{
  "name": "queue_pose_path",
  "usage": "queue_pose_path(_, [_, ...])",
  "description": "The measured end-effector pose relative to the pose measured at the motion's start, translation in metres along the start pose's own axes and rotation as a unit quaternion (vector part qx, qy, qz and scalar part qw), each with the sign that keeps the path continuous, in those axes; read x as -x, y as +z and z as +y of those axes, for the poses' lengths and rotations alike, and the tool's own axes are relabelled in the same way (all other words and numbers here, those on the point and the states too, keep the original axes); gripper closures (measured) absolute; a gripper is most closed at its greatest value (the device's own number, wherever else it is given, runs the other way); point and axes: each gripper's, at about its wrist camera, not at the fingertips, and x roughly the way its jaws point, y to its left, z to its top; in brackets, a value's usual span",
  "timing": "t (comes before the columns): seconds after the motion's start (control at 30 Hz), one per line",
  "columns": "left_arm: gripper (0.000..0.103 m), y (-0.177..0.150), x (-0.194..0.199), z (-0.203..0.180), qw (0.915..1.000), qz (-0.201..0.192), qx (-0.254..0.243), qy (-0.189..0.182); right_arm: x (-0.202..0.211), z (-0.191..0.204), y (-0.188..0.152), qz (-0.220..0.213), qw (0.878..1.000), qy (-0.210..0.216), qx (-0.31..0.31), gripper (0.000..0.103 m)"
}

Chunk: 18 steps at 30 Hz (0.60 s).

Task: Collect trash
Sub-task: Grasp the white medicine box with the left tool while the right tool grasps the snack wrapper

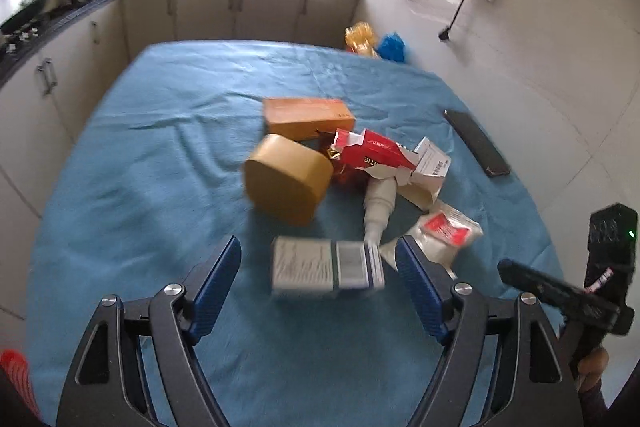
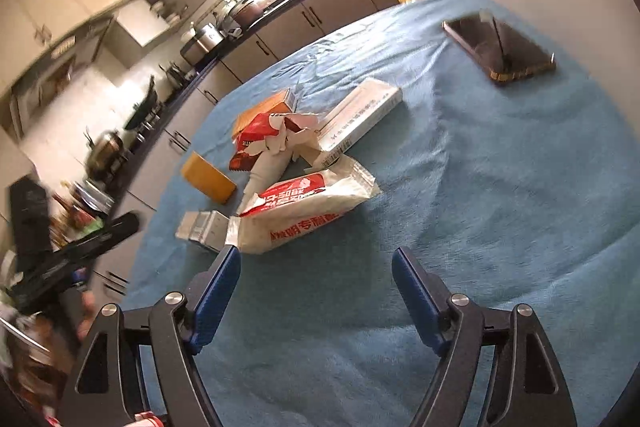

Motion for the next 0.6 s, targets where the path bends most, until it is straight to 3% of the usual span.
queue_pose_path(0.2, [0.025, 0.004, -0.050, 0.003, 0.9951, 0.075, 0.007, -0.065, -0.020, -0.005, 0.006, 0.028, 0.997, 0.052, -0.044, 0.021])
queue_pose_path(0.33, [0.025, -0.015, -0.050, -0.003, 0.9884, 0.104, -0.011, -0.111, -0.032, -0.004, 0.017, 0.035, 0.996, 0.060, -0.057, 0.021])
queue_pose_path(0.47, [0.025, -0.040, -0.036, -0.018, 0.9845, 0.113, -0.041, -0.127, -0.045, -0.005, 0.027, 0.038, 0.995, 0.059, -0.066, 0.021])
queue_pose_path(0.6, [0.025, -0.059, -0.025, -0.041, 0.9841, 0.098, -0.091, -0.117, -0.050, 0.001, 0.032, 0.033, 0.997, 0.042, -0.057, 0.021])
